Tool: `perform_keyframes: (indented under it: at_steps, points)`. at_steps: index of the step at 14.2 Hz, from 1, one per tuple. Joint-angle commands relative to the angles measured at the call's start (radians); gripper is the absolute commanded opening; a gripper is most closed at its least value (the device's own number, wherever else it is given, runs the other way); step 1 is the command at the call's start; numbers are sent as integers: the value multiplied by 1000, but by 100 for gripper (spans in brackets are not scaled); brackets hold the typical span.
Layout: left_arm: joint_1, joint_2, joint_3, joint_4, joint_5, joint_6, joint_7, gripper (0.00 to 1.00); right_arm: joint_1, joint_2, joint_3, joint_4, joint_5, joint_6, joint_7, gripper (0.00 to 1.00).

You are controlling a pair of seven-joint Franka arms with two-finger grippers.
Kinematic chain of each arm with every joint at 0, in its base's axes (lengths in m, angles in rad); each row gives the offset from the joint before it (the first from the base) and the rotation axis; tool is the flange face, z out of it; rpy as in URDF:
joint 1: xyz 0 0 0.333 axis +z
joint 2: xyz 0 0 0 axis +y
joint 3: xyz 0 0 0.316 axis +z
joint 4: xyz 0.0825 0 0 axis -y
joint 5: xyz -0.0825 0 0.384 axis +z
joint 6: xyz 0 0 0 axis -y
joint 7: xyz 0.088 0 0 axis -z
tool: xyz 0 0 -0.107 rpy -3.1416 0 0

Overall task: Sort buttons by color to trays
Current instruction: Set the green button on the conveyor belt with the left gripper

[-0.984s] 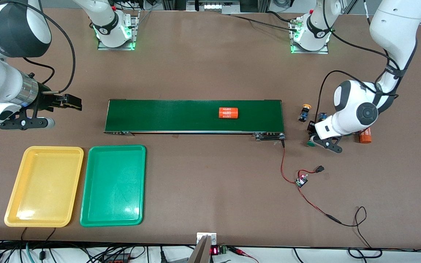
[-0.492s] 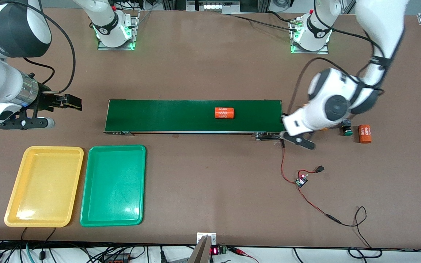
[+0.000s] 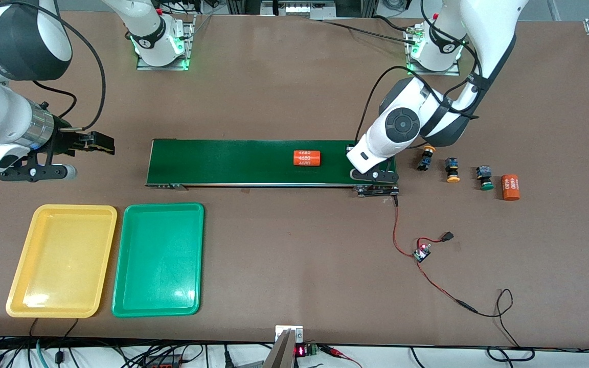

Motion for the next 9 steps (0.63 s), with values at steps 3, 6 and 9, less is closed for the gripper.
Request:
perform_keyframes:
  at_steps: [3, 6, 9]
  points:
    - [-4, -7, -3, -6, 1, 21, -39, 100, -7, 4, 1, 8, 14, -13, -5, 100]
    - [31, -88, -1, 29, 1, -69, -36, 100, -7, 3, 1, 8, 14, -16, -7, 100]
    - [65, -136, 106, 40, 15, -154, -1, 100, -15, 3, 1, 6, 14, -16, -7, 100]
